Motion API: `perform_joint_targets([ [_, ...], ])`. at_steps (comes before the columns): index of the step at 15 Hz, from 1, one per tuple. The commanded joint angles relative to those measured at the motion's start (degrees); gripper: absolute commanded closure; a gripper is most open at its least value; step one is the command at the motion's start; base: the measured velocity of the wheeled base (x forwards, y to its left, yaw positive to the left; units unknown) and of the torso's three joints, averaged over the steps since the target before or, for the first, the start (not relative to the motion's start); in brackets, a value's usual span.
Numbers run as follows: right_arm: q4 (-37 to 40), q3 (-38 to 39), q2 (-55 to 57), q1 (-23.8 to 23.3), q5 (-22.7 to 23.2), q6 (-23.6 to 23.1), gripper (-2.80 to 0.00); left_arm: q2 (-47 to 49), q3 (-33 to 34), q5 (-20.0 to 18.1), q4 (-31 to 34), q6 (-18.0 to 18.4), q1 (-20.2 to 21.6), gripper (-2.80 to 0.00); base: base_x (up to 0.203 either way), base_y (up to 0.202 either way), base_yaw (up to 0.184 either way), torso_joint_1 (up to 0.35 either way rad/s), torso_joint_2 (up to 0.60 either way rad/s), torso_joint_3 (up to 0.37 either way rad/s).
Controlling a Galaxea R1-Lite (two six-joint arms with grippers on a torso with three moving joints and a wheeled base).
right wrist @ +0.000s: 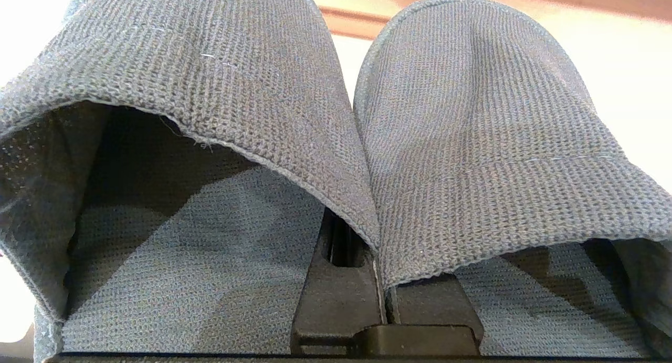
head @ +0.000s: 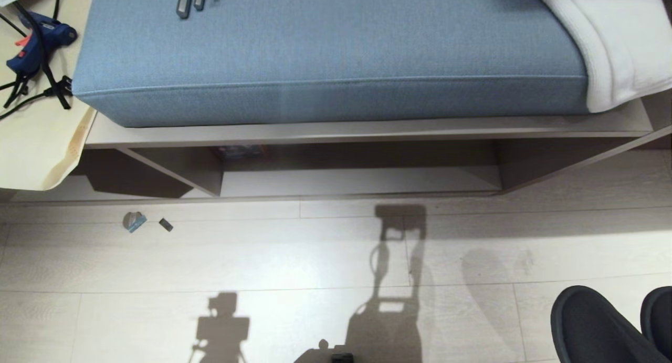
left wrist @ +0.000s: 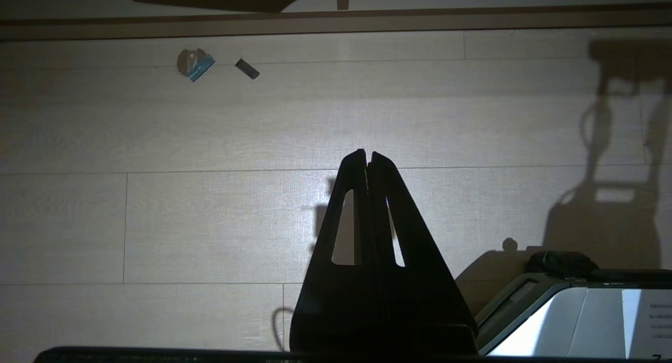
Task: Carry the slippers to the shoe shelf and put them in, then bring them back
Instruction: Place the slippers on the floor
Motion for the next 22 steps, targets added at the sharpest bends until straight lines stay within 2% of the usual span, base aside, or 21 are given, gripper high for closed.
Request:
perform_joint_targets([
  [1, -0.14, 0.05, 0.11, 0.02, 0.02, -0.05, 0.00, 0.01, 0.00, 0.00, -0.04, -0.02, 0.02, 0.00, 0.000, 0.000, 0.000, 0.002, 0.00, 0.198],
  [22, 0.30, -0.13, 0.11, 0.02, 0.03, -0.14, 0.00, 0.01, -0.09, 0.00, 0.13, 0.07, -0.06, 0.00, 0.000, 0.000, 0.000, 0.002, 0.00, 0.203],
])
